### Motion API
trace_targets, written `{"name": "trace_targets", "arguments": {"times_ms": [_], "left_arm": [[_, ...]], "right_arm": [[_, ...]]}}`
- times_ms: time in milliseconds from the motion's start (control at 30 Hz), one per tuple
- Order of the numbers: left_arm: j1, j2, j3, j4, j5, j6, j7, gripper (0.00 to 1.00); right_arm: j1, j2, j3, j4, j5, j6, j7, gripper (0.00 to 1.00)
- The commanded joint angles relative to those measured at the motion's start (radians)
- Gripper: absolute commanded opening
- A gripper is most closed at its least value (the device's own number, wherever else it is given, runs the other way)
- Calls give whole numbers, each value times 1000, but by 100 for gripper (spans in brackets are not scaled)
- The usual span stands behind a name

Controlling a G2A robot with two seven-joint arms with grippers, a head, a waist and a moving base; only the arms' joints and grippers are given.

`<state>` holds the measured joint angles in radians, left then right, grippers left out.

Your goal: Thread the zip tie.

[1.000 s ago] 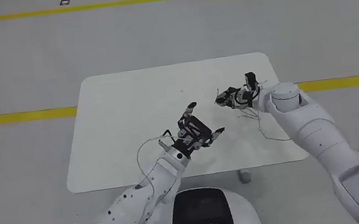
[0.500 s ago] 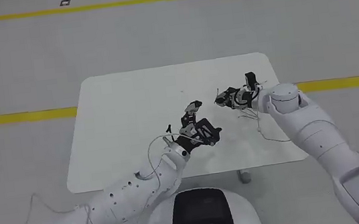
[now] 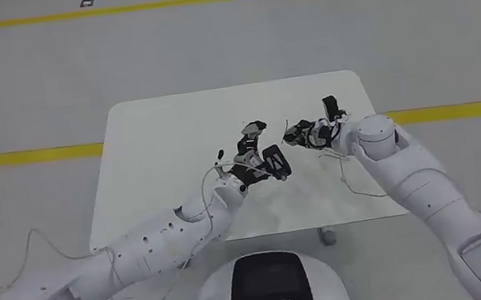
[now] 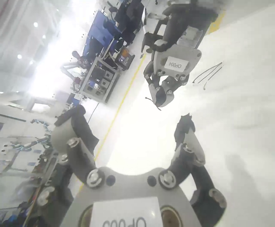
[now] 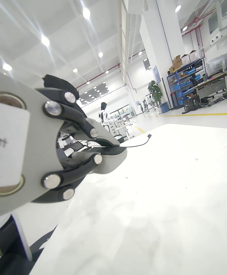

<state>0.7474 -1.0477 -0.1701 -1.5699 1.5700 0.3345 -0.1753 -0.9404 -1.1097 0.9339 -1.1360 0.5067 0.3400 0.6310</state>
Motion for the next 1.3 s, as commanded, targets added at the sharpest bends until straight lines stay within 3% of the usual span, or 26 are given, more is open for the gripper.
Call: {"name": "trace_targets", "arguments": {"times_ms": [0,200,333,633,700,900,1033,1267], "left_arm": [[1,-1,0,0,0,-3,2,100],[1,-1,0,0,0,-3,2,100],[-28,1,0,27,0,-60,29,100],[-94,7,0,33,0,-182,-32,100],[-98,7,0,23,0,-211,-39,100],[-98,7,0,23,0,-211,-39,100],[-99,7,0,40,0,-249,-9,100],[-100,3,0,50,0,-277,-1,100]], "right_arm": [[-2,1,3,-7,-2,0,2,0],[-2,1,3,-7,-2,0,2,0],[-15,2,10,-30,-11,0,-8,0],[-24,10,22,-58,-13,0,2,0],[-22,10,19,-58,-8,0,7,0],[-24,10,19,-59,-8,-2,3,0],[-39,7,25,-82,-7,-9,-13,0],[-32,-2,25,-91,-2,0,-24,0]]}}
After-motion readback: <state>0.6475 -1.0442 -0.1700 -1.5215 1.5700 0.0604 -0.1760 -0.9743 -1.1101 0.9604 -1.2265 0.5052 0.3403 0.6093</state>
